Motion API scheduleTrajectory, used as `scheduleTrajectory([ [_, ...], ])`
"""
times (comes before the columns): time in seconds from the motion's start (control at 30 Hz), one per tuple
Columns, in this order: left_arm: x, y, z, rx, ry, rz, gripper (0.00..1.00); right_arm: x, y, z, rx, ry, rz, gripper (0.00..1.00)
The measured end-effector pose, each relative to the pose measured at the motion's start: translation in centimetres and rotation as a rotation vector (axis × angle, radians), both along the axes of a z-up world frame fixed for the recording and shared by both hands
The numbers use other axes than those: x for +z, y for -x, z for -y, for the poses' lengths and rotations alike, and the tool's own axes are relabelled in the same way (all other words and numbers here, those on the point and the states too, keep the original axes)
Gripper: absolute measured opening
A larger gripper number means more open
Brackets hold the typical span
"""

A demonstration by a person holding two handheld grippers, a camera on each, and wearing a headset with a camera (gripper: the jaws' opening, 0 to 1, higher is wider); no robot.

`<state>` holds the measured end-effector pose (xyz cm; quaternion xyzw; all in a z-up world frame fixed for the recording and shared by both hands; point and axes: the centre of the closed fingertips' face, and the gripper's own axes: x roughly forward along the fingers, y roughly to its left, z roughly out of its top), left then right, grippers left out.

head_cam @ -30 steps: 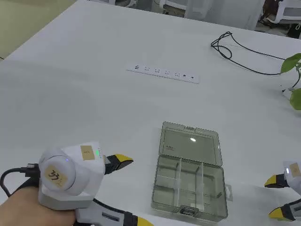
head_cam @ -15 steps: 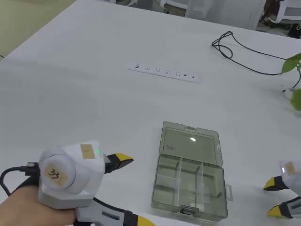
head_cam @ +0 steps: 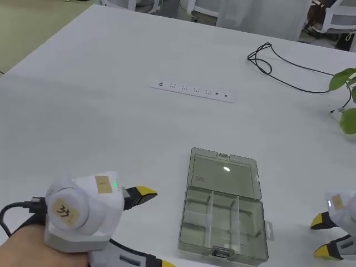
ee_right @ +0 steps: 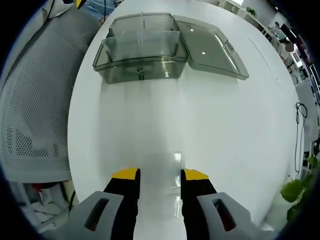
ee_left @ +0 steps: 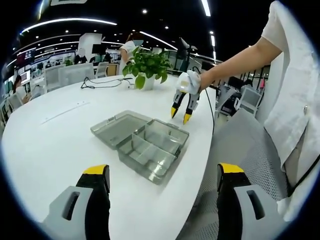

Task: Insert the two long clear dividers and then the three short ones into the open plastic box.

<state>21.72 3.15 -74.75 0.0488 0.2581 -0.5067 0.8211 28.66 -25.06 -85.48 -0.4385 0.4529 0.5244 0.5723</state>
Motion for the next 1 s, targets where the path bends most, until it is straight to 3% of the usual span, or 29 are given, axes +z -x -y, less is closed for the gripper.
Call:
scheduleTrajectory([
  [0.4, 0.6, -0.2, 0.0, -0.001, 0.004, 0.014, 0.90, 2.1, 0.2, -1.3, -0.047, -0.069, 0.066, 0.33],
  [0.77, 1.3, -0.3, 0.3, -0.005, 0.015, 0.027, 0.89, 5.8, 0.3, -3.1, -0.114, -0.144, 0.159, 0.33],
  [1.0, 2.1, -0.6, 0.6, -0.001, 0.028, 0.036, 0.90, 8.9, 0.6, -4.7, -0.144, -0.199, 0.225, 0.33],
])
